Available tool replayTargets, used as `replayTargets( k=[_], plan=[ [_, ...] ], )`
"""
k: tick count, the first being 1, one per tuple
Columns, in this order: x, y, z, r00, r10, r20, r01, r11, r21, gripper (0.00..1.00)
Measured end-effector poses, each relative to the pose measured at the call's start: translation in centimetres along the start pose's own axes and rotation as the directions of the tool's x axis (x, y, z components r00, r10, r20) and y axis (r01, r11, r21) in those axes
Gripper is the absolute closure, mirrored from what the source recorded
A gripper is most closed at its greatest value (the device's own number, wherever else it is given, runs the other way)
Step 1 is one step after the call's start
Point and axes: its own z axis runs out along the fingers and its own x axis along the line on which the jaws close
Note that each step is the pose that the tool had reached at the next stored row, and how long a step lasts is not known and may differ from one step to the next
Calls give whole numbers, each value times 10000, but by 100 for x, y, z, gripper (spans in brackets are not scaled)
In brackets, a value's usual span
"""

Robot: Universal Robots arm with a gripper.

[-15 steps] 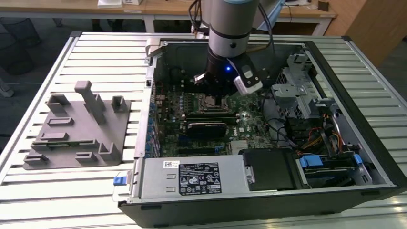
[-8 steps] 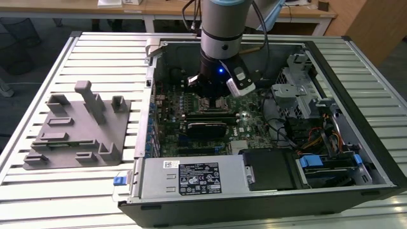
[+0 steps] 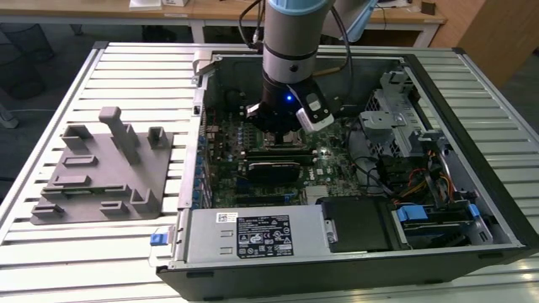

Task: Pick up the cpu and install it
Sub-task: 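Install the second cpu locking lever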

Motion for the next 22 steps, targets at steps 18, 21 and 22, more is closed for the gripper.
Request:
replayTargets(
  k=[18,21,22],
  plan=[
    [67,-43,95,10000,0,3,0,9999,-125,89],
    [67,-43,96,10000,0,4,0,9999,-131,89],
    [67,-43,96,10000,0,3,0,9999,-131,89]
  ],
)
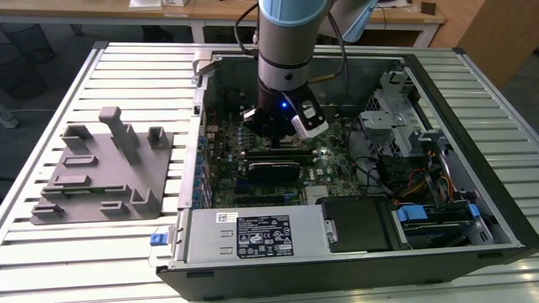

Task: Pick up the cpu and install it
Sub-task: 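Install the second cpu locking lever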

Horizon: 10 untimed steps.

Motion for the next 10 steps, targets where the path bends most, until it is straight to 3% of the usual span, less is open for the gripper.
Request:
replayTargets(
  k=[7,10],
  plan=[
    [0,-1,0,10000,0,-1,0,10000,-19,89],
    [0,-6,0,10000,0,-11,0,9999,-169,89]
  ],
)
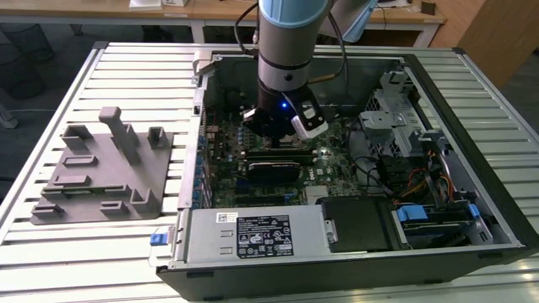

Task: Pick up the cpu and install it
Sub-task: 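Install the second cpu locking lever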

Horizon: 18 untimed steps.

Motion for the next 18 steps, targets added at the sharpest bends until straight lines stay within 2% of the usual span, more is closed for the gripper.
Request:
replayTargets(
  k=[2,4,9,13,18],
  plan=[
    [0,-15,-1,10000,1,-13,-1,9999,-105,89],
    [2,-40,-3,10000,1,-12,-1,9999,-141,89],
    [21,-88,-8,10000,3,-13,-3,9999,-164,89],
    [66,-100,-8,10000,1,-12,-2,9998,-203,89],
    [71,-106,46,10000,1,-19,-2,9998,-221,89]
  ],
)
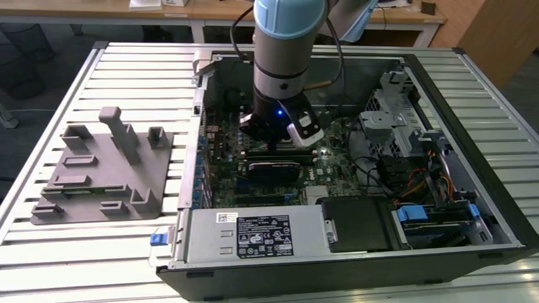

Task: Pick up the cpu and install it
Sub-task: 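Install the second cpu locking lever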

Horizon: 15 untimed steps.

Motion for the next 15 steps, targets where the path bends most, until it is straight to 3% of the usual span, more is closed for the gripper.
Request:
replayTargets(
  k=[5,15],
  plan=[
    [0,-9,62,10000,1,-7,-1,10000,-21,89],
    [1,-12,70,10000,1,-4,-1,10000,-62,89]
  ],
)
